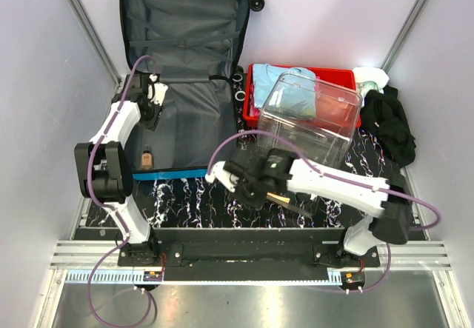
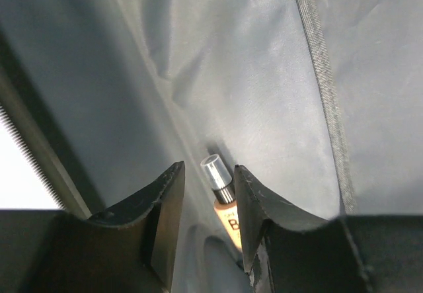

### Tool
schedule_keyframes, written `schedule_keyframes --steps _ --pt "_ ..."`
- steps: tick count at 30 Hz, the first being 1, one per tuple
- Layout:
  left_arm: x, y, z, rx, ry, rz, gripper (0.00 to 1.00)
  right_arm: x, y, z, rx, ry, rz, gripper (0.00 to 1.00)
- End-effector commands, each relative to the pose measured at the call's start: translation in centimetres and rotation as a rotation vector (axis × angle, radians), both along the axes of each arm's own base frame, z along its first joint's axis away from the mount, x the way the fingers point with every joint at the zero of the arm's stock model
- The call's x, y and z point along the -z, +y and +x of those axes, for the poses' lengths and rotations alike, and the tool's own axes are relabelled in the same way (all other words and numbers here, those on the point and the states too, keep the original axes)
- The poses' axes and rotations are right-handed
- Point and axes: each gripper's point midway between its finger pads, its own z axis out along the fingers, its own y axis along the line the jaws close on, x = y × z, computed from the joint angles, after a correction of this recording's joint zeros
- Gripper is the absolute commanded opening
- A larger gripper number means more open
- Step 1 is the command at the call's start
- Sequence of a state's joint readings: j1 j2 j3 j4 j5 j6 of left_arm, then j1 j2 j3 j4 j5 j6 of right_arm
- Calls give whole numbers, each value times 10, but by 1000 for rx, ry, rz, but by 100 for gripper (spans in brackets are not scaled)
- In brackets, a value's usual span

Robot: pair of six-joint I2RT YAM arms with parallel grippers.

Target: Open, take out, and arrange the luggage

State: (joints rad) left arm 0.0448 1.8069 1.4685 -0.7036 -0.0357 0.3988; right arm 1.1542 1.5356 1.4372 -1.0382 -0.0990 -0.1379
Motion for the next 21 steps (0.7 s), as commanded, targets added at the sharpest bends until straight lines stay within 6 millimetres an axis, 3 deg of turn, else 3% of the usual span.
schedule_keyframes --steps 1,4,10,18,21 --pt "-27 -3 1 -10 -88 -34 41 59 -17 -2 35 33 -226 10" --pt "-34 -7 1 -3 -106 -57 41 81 -28 18 46 -62 -336 1" --pt "-40 -7 -2 -1 -127 -65 41 111 -47 58 67 -253 -541 0" --pt "-43 -8 -2 0 -136 -73 42 117 -63 98 64 -491 -676 0" --pt "-46 -9 -2 3 -144 -78 42 109 -70 115 56 -603 -714 0"
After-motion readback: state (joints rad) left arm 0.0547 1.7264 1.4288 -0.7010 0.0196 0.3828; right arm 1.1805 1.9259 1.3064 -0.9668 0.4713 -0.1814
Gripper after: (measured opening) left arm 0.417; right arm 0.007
